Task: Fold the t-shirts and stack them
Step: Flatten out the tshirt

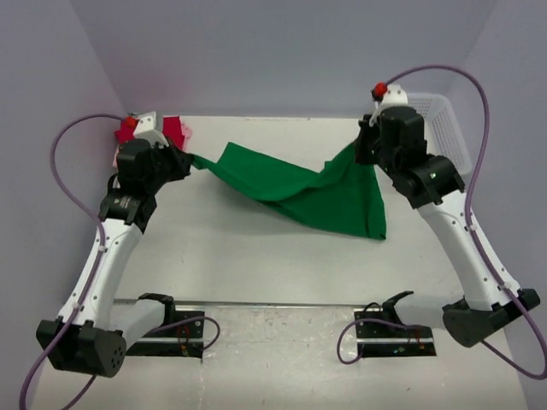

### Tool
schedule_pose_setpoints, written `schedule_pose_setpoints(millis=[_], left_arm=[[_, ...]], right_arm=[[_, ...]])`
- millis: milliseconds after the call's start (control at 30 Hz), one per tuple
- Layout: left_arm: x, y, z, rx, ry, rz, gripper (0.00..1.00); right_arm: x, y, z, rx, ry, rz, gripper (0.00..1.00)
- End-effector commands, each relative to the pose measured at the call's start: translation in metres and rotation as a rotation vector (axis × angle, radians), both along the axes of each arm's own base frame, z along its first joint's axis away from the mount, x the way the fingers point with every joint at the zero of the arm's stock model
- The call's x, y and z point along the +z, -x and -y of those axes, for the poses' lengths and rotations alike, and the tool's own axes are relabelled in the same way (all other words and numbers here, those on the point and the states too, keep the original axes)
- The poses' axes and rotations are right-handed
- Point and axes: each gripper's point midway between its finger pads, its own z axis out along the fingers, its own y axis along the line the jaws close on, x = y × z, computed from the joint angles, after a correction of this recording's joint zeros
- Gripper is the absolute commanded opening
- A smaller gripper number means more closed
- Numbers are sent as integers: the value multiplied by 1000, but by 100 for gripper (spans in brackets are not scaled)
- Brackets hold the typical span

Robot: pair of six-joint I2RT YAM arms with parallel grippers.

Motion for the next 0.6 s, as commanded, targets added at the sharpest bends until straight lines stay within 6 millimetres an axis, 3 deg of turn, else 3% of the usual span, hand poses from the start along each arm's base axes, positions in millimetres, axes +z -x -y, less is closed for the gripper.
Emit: schedule_pose_setpoints(millis=[0, 33, 67, 133, 167, 267, 333, 367, 400, 500, 567], left_arm=[[129, 1, -2, -6, 4, 421, 0], [150, 12, 1, -33, 10, 476, 0], [181, 22, 4, -56, 13, 545, 0], [218, 47, 11, -122, 7, 638, 0], [245, 62, 10, -126, 5, 702, 0], [291, 98, 6, -130, -2, 831, 0], [306, 108, 0, -108, -12, 873, 0], [314, 111, -1, -102, -16, 893, 0], [316, 108, -3, -91, -31, 899, 0], [311, 82, -5, -64, -50, 877, 0], [300, 47, -5, -42, -66, 839, 0]], right_arm=[[107, -5, -14, 101, 14, 239, 0], [123, 1, -27, 155, 28, 267, 0], [160, 9, -33, 182, 13, 338, 0], [180, 33, -46, 260, 51, 370, 0], [211, 46, -42, 264, 27, 436, 0], [245, 86, -43, 339, -24, 519, 0], [263, 104, -45, 363, -77, 586, 0], [259, 104, -47, 380, -50, 599, 0], [274, 113, -39, 372, -92, 658, 0], [277, 99, -48, 355, -60, 696, 0], [286, 84, -48, 310, 3, 735, 0]])
